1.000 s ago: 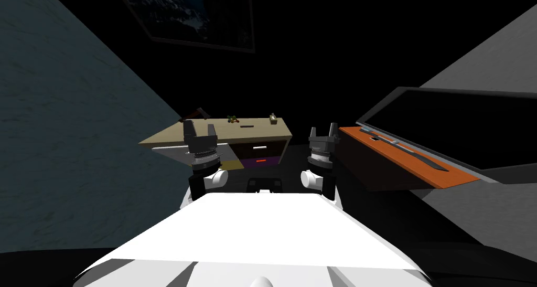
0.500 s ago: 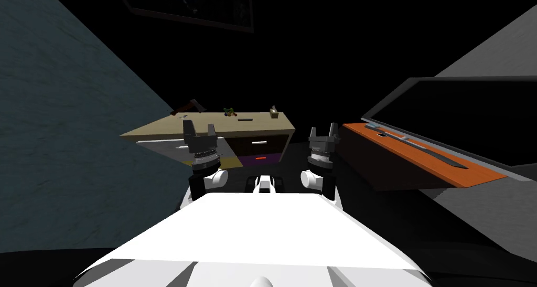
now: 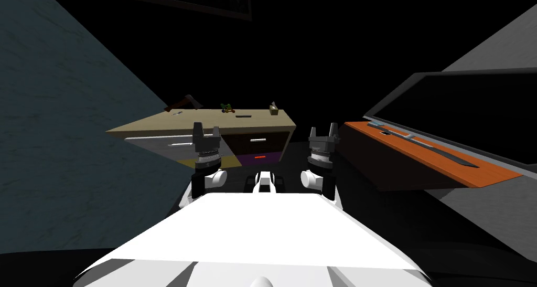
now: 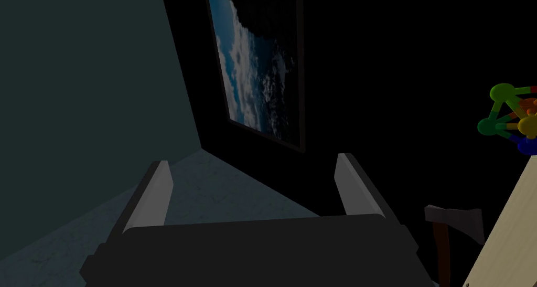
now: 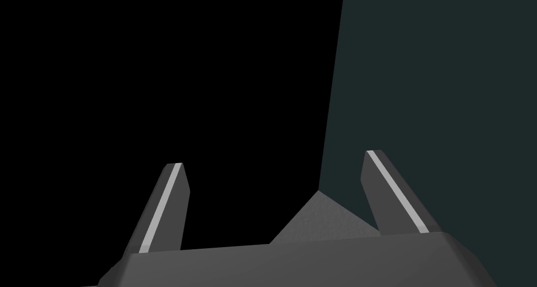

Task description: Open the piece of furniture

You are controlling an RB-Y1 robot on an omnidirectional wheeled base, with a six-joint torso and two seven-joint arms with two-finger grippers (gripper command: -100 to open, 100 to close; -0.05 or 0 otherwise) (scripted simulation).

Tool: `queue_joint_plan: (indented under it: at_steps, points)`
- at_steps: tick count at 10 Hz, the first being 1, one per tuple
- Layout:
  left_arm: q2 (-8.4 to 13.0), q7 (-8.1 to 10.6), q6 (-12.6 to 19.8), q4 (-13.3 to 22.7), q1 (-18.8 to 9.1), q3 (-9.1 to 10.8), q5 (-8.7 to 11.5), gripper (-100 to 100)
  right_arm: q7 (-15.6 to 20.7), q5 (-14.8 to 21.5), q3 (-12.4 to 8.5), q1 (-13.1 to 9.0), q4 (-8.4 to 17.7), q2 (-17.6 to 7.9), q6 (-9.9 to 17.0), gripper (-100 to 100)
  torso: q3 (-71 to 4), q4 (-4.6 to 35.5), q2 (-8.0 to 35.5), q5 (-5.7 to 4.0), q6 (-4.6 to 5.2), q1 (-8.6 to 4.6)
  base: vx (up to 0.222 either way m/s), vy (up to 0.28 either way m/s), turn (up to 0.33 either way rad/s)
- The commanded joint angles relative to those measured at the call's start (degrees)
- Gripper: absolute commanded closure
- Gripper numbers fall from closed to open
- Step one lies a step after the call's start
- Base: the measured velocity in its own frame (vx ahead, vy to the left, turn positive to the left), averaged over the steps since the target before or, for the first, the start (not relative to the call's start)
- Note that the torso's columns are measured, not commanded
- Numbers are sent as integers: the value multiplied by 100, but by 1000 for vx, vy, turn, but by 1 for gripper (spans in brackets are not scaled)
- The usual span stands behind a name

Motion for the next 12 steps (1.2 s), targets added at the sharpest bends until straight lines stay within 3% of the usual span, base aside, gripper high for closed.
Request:
queue_joint_plan:
  at_steps: [1, 6, 12]
  points:
    - [146, 2, 10, 344, -66, -24, -26, -100, 0, 0, 0, 0, 0, 0, 0, 0, 0, 2, 2, 0, 0, 0, 28, -33, -3]
    - [278, 23, 76, 1089, -234, -29, -58, -100, 0, 0, 0, 0, 0, 0, 0, 0, 1, 3, 5, 0, 0, 1, 25, -40, -2]
    - [278, 45, 143, 1891, -415, -35, -93, -100, 0, 0, 0, 0, 0, 0, 0, 0, 2, 3, 6, 0, 0, -1, 26, -36, -3]
